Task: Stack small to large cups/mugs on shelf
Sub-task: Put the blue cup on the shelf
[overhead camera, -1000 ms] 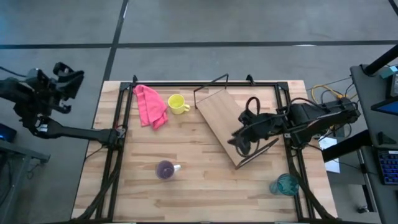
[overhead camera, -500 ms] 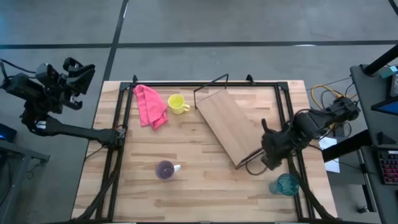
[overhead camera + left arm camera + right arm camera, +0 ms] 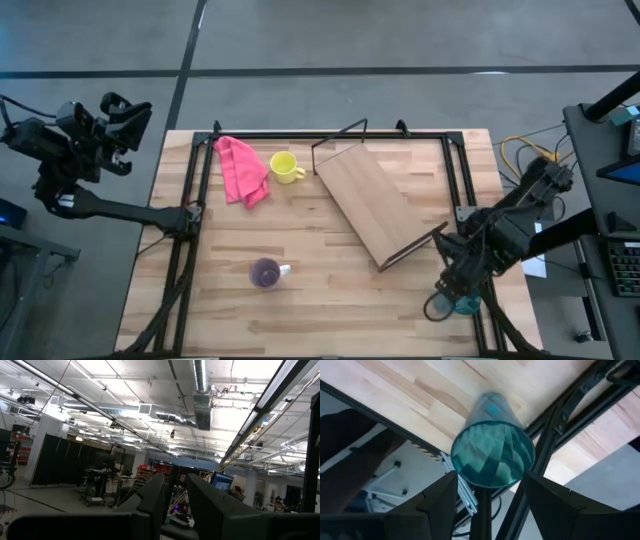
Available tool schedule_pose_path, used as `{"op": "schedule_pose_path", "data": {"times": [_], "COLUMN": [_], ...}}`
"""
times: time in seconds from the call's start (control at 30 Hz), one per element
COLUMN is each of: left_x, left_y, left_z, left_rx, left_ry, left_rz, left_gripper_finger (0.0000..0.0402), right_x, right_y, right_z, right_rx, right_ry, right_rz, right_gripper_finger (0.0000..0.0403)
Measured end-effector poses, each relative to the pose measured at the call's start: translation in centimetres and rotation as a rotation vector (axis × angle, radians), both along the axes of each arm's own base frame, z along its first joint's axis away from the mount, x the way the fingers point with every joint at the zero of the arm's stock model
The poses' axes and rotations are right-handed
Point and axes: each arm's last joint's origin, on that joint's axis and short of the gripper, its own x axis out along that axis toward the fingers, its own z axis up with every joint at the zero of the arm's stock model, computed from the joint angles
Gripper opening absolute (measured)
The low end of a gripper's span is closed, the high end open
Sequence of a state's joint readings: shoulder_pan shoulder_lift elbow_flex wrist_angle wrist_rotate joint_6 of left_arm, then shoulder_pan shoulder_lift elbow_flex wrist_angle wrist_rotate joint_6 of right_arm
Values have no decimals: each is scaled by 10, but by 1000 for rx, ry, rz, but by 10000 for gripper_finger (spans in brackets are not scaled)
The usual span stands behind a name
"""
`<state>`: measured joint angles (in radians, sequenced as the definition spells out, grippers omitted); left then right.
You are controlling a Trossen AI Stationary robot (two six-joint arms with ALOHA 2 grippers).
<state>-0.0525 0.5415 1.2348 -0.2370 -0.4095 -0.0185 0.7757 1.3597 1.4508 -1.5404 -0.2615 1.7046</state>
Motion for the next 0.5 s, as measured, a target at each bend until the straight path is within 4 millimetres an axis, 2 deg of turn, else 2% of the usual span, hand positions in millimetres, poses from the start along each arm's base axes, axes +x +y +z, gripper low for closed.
{"op": "schedule_pose_path", "data": {"times": [0.27,0.5], "left_x": [8,14], "left_y": [0,-1], "left_z": [0,-1], "left_rx": [1,2], "left_ry": [23,38], "left_rz": [0,0], "left_gripper_finger": [73,73], "right_x": [4,-3], "right_y": [20,13], "right_z": [-17,-45], "right_rx": [-57,-145], "right_ry": [56,142], "right_rz": [43,-6], "right_gripper_finger": [219,219]}}
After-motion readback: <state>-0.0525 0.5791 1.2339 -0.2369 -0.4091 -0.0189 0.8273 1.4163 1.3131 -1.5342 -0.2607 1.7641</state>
